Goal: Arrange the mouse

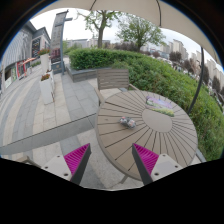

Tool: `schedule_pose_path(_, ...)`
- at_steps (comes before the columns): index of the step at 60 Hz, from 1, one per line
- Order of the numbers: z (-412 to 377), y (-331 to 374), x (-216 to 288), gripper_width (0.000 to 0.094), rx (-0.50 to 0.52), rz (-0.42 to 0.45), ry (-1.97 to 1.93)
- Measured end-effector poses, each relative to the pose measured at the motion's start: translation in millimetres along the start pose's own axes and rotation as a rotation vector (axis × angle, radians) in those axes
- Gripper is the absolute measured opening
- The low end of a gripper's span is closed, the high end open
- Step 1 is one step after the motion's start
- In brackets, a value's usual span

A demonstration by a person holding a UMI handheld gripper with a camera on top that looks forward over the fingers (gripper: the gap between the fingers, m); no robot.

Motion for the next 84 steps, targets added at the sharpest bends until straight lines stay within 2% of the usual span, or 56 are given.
schedule_pose_path(12,47.8,-37.8,-21.2,0.0854,-0.11,0.02,-0.047)
schedule_pose_path(24,77.1,-91.7,-34.4,0.0855,-0.153,0.026,-0.093)
schedule_pose_path(34,83.1,-146.8,-28.6,0.0857,-0.133,0.073,-0.119)
schedule_pose_path(56,108.9,-266.6,-25.1,0.0854,-0.147,0.075,-0.116)
schedule_pose_path(84,158.4,-342.0,12.6,0.0849,-0.128,0.037,-0.165)
Point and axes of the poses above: the point between the fingertips, and its own axes, seen from behind it with the camera up: z to the right, x up, y backward, against the way the camera looks, the point moved 6 cm from there along y, backward, against the way the camera looks, and after that the axes turned 13 degrees about y, right-handed, at the moved point
